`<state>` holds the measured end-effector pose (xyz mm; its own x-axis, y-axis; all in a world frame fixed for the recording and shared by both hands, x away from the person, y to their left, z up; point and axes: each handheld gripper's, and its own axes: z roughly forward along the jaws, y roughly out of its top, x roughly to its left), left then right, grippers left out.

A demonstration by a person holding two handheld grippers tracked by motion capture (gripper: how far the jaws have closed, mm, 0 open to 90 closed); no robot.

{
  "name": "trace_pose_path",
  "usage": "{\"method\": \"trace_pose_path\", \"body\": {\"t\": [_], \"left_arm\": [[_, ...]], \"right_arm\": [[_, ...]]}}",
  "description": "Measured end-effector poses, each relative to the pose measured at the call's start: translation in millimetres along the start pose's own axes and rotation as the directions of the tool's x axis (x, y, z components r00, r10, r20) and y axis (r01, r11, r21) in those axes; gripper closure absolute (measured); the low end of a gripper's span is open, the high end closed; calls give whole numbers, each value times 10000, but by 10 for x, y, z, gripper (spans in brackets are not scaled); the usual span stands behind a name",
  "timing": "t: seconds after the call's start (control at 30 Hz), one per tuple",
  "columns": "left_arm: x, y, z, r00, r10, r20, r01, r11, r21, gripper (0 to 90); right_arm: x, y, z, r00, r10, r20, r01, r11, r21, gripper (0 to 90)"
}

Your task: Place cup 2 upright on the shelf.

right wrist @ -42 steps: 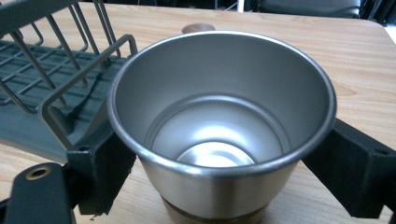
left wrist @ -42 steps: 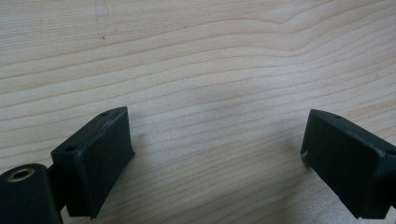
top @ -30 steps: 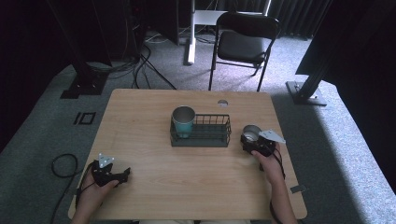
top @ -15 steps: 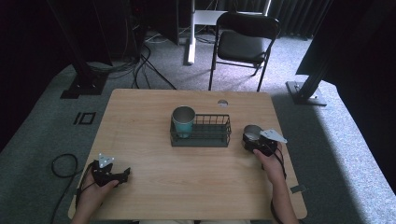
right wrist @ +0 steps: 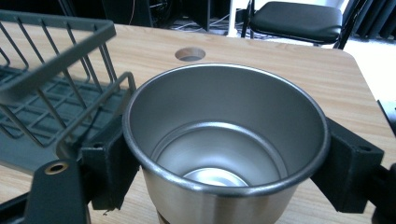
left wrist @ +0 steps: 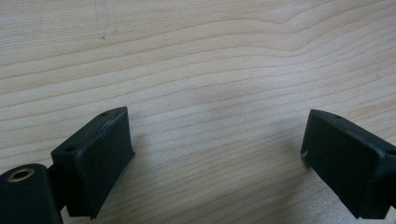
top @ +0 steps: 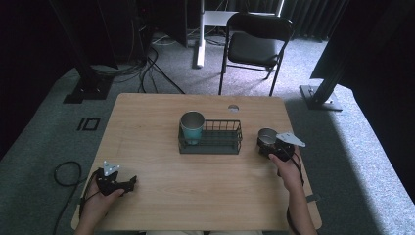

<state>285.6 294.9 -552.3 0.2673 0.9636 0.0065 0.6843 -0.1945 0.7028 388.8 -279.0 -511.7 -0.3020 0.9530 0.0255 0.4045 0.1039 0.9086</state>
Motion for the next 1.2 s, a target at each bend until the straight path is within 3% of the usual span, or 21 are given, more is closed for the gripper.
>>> {"method": "trace_pose_path", "body": {"t": [0.57,1.2], "left_arm": [[-1,0,0,10000,3,-3,-3,10000,3,93],[0,0,0,10000,15,-3,-15,10000,7,93]], "right_arm": [[31,296,-167,10000,-47,-87,43,9993,-379,179],[228,624,-185,9981,-349,-504,316,9973,-665,179]]}}
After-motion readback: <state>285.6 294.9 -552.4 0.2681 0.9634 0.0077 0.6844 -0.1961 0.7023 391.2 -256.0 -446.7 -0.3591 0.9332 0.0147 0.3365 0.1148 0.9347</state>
